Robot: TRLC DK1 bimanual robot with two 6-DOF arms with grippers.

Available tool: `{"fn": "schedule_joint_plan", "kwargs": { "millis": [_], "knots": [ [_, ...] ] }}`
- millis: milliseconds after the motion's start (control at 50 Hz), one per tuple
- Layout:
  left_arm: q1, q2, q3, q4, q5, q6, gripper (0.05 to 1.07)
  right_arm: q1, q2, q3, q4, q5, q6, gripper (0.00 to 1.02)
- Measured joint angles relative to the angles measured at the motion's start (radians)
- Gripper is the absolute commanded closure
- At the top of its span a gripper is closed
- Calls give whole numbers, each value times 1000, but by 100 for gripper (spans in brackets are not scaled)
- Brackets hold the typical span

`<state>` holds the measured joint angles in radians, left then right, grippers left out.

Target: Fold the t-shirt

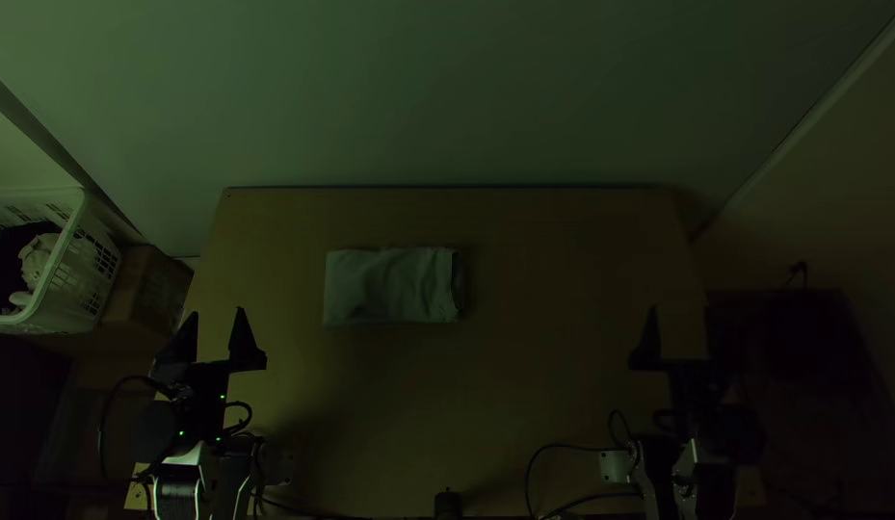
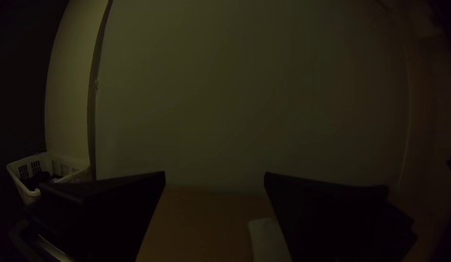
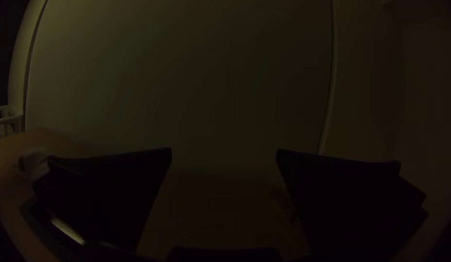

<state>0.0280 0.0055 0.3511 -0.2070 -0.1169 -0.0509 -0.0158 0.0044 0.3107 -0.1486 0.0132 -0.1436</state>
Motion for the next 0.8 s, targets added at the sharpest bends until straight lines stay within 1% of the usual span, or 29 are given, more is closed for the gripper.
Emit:
{"fn": "schedule_joint_plan", "kwargs": {
  "millis": [160, 320, 460, 520, 620, 800],
  "knots": [
    [-1, 0, -117, 85, 0, 3, 10, -8, 0, -132, 84, 7, 13, 3],
    [-1, 0, -202, 101, 0, 3, 10, -24, 0, -245, 158, 14, 13, 3],
    [-3, 0, -246, 93, 0, -1, 10, -25, 0, -287, 159, 14, 14, 3],
    [-3, 0, -254, 86, 3, -2, 10, -29, -2, -288, 159, 17, 26, 3],
    [-3, -2, -255, 81, 3, -2, 10, -50, -3, -288, 157, 17, 47, 3],
    [-2, -2, -255, 75, 3, -2, 10, -79, -3, -288, 156, 17, 46, 3]
  ]
}}
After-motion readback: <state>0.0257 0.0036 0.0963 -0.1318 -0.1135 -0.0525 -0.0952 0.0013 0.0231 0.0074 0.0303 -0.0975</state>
